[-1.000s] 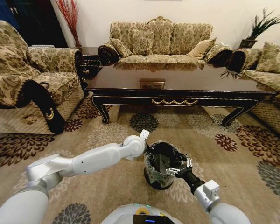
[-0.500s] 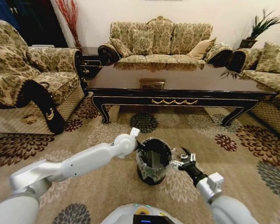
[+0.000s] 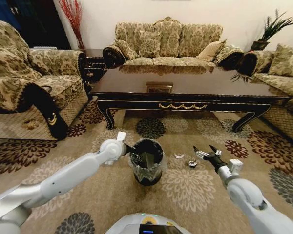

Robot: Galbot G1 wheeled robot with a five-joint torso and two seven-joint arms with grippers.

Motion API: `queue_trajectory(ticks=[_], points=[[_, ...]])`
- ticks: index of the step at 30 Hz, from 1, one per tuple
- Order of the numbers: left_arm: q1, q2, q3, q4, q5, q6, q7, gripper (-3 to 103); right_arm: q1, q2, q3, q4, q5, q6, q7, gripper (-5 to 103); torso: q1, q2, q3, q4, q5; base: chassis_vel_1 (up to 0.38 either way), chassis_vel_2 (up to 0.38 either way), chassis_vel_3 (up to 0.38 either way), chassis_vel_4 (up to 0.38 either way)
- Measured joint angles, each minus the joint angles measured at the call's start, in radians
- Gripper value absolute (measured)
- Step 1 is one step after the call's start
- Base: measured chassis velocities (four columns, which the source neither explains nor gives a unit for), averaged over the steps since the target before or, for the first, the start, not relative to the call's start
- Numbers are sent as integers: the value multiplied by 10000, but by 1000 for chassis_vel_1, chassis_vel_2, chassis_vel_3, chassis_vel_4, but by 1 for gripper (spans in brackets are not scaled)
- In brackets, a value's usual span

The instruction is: Move to the front of the table and pick up the trash from the floor, then place it into the trash bin.

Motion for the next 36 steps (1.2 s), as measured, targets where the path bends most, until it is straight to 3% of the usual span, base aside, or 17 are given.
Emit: queue_trajectory(ticks=[5,11,13,16,20,27,36], points=[[582,423,-887,-98,224,1,247,3,573,436,-586,-1022,-343,91,-22,100,0,0,1,5,3,0,0,0,0],[751,390,-1507,50,200,1,377,3,649,884,-699,-1943,-849,269,-82,100,0,0,0,-8,-8,0,0,0,0],[878,476,-1715,18,175,0,388,3,744,1046,-805,-2432,-985,334,-122,100,0,0,0,-4,5,0,0,0,0],[1006,519,-1846,-31,161,0,389,3,819,1191,-864,-2762,-731,324,-113,100,0,0,0,0,0,0,0,0,0],[1289,529,-1933,-111,194,0,390,3,1119,1685,-932,-3478,298,239,-58,102,0,0,0,0,-1,0,0,0,0],[1438,500,-1910,-200,212,-1,354,3,1702,2455,-1105,-4360,329,502,-185,85,0,0,0,-1,0,0,0,0,0],[1533,501,-1885,-222,233,-1,339,3,3023,3090,-1236,-5472,1208,359,138,79,0,2,0,2,-1,0,0,0,0]])
